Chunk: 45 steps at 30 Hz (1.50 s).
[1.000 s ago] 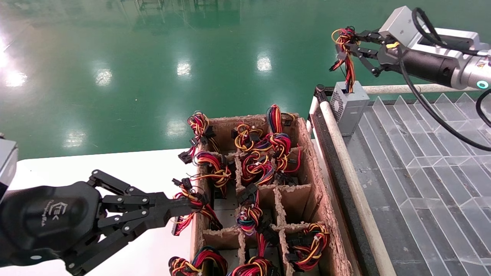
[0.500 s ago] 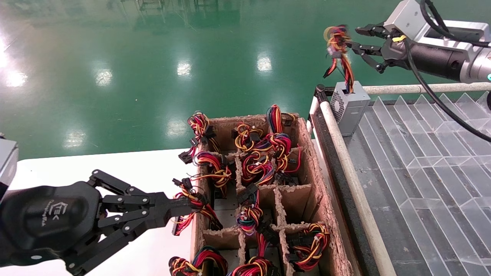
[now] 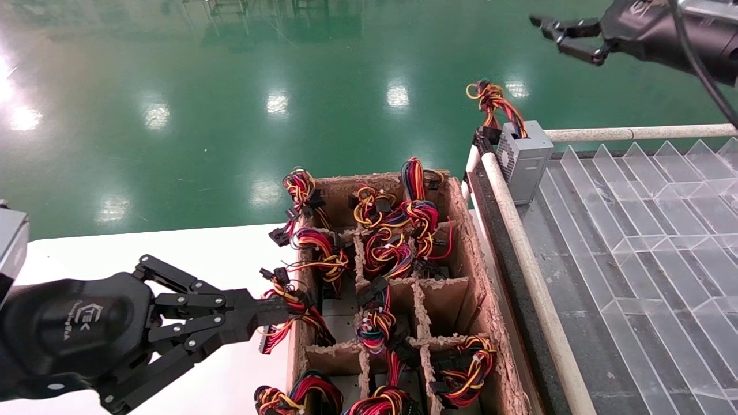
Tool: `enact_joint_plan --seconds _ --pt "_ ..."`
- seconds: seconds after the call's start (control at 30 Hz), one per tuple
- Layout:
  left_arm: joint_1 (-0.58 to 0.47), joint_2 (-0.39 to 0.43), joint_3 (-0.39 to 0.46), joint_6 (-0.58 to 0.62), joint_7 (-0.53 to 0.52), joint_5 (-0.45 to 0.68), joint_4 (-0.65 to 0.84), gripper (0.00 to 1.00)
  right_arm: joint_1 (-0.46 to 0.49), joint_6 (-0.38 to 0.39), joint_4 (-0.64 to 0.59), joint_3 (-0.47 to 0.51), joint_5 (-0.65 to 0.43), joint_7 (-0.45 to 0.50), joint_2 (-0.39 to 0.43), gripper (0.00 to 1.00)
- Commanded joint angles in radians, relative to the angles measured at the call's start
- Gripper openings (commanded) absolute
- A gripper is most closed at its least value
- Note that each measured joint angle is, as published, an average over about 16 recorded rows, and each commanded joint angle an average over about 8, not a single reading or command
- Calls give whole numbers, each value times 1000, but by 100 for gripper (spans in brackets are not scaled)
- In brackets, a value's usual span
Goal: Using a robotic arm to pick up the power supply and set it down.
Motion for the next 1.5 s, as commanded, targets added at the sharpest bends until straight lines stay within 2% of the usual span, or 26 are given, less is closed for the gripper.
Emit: enact_joint_plan --seconds 0.03,0.23,0.5,1.5 --pt "0 0 0 0 0 0 0 0 -8 -14 14 6 14 10 7 100" --pt "0 0 0 0 0 0 0 1 -97 -52 142 7 70 104 42 100" --pt "0 0 0 0 0 0 0 100 -219 -105 312 10 148 230 91 100" --pt "0 0 0 0 0 0 0 100 -666 -300 941 22 433 693 271 100"
